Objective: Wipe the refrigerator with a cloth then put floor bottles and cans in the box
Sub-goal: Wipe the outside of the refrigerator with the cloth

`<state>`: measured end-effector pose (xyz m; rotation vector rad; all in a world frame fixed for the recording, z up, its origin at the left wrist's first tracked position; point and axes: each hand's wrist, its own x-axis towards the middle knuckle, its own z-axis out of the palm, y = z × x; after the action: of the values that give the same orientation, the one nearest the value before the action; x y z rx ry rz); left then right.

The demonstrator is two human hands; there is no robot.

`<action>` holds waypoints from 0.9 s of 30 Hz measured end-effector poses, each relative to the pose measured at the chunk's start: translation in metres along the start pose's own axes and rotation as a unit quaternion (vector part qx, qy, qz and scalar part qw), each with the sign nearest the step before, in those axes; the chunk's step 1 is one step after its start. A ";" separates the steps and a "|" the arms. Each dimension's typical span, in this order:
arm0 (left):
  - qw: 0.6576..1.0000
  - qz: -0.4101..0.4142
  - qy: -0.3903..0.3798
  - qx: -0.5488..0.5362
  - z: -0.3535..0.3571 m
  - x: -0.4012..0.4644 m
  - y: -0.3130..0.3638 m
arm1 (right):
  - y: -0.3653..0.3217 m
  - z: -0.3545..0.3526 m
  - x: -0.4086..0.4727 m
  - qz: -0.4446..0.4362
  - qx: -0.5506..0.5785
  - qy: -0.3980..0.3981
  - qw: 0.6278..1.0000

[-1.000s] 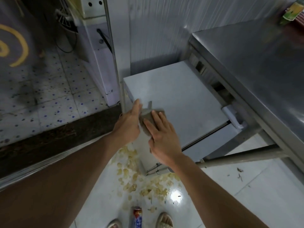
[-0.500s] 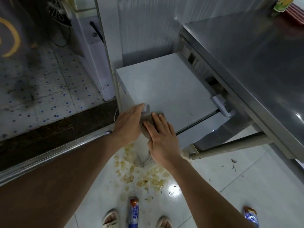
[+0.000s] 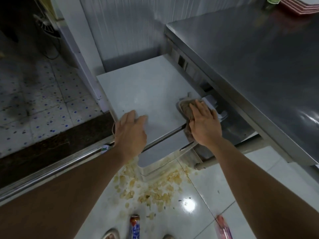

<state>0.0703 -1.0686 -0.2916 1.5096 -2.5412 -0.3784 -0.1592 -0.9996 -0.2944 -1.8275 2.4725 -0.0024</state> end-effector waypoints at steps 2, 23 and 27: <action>1.000 -0.011 0.005 -0.008 -0.001 0.002 0.006 | -0.002 -0.001 0.005 0.032 0.021 0.012 0.999; 0.997 0.052 -0.048 0.000 0.018 0.026 0.038 | 0.013 -0.021 0.028 0.068 0.039 0.013 0.997; 0.998 0.043 -0.056 -0.003 0.019 0.028 0.036 | 0.019 -0.017 0.019 0.088 0.033 -0.013 0.995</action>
<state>0.0216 -1.0737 -0.2988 1.4090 -2.6766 -0.4705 -0.1842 -1.0130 -0.2794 -1.5692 2.5726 -0.0508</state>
